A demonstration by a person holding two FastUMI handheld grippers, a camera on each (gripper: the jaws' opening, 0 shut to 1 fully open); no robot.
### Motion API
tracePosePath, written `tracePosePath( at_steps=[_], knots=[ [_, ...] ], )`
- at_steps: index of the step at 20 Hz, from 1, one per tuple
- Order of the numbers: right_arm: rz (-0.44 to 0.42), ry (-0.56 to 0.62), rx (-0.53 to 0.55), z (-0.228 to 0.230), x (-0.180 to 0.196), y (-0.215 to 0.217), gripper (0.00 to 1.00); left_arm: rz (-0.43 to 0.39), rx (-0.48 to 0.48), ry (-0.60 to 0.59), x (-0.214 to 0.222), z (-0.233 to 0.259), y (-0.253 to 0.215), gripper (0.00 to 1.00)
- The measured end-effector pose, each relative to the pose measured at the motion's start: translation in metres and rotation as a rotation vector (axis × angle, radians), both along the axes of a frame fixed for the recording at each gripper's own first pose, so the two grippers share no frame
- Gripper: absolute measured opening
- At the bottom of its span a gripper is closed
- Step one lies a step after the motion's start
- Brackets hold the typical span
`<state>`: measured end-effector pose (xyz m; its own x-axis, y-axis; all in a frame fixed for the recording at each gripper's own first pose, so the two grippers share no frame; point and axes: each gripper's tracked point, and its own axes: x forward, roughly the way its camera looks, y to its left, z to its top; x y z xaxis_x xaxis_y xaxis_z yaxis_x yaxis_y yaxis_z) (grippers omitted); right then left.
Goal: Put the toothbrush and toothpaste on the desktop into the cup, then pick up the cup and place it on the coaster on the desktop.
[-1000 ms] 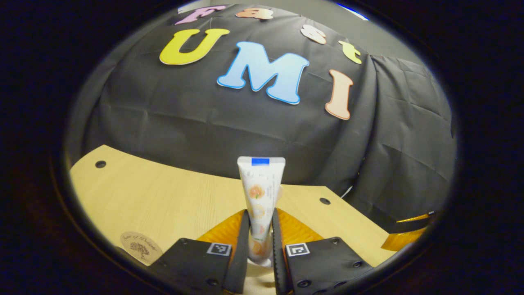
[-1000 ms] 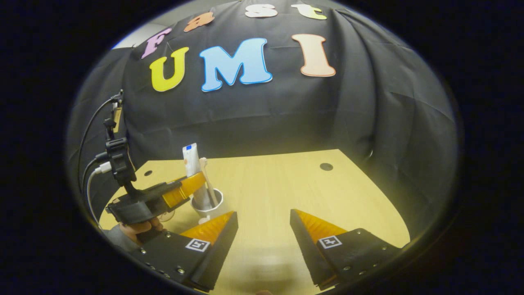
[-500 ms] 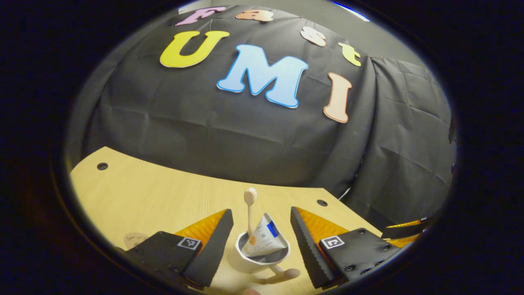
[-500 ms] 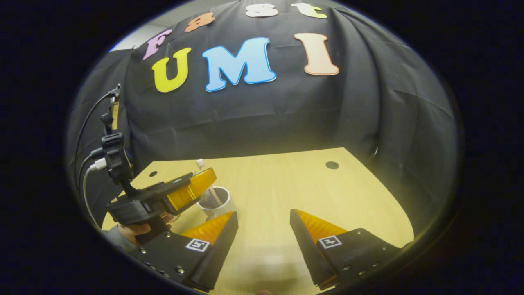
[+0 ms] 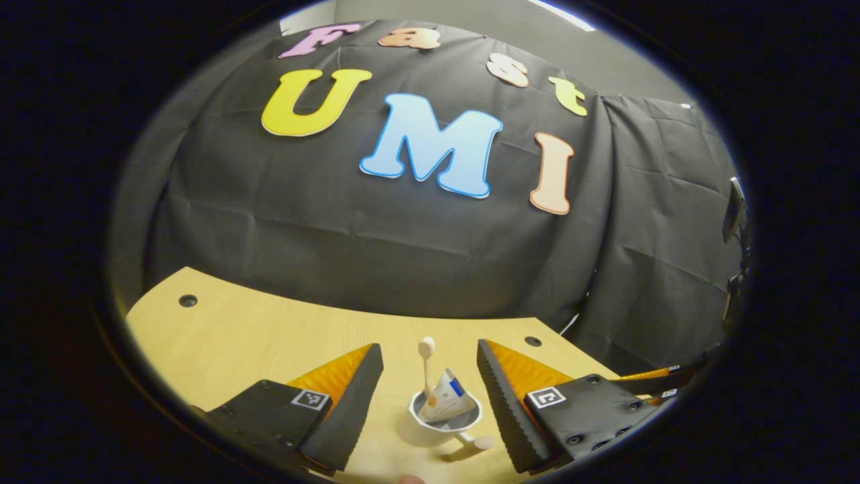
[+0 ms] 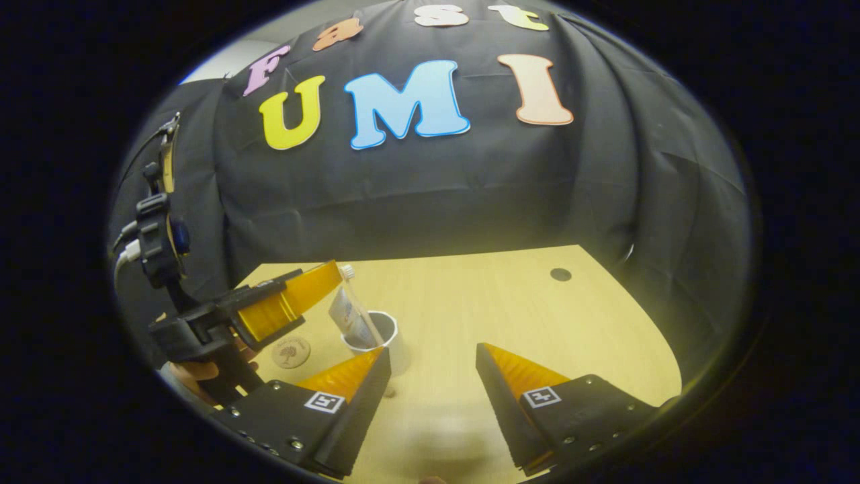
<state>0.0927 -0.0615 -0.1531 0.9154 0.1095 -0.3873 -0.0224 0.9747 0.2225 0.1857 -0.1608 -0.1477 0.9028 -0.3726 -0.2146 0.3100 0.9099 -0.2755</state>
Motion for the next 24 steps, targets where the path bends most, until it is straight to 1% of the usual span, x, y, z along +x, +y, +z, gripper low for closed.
tracePosePath(
  at_steps=[6, 7, 8, 11, 14, 18, 21, 24],
  knots=[
    [0.061, 0.067, -0.025, -0.012, 0.011, 0.027, 0.81, 0.064, 0.042, -0.023, -0.015, 0.019, 0.039, 0.91],
    [0.069, 0.079, -0.022, -0.013, 0.013, 0.03, 0.78, 0.072, 0.046, -0.027, -0.018, 0.022, 0.045, 0.91],
    [0.076, 0.093, -0.017, -0.015, 0.013, 0.034, 0.81, 0.081, 0.048, -0.03, -0.02, 0.022, 0.048, 0.91],
    [0.11, 0.143, 0.015, -0.022, 0.017, 0.05, 0.81, 0.093, 0.055, -0.037, -0.027, 0.027, 0.06, 0.91],
    [0.131, 0.191, 0.009, -0.031, 0.023, 0.061, 0.81, 0.101, 0.06, -0.039, -0.031, 0.027, 0.068, 0.91],
    [0.142, 0.285, 0.005, -0.047, 0.027, 0.07, 0.81, 0.099, 0.054, -0.04, -0.037, 0.028, 0.074, 0.91],
    [0.156, 0.388, 0.002, -0.064, 0.03, 0.078, 0.81, 0.098, 0.048, -0.028, -0.039, 0.022, 0.077, 0.92],
    [0.182, 0.471, -0.011, -0.076, 0.035, 0.083, 0.81, 0.11, 0.047, -0.022, -0.04, 0.019, 0.084, 0.89]
  ],
)
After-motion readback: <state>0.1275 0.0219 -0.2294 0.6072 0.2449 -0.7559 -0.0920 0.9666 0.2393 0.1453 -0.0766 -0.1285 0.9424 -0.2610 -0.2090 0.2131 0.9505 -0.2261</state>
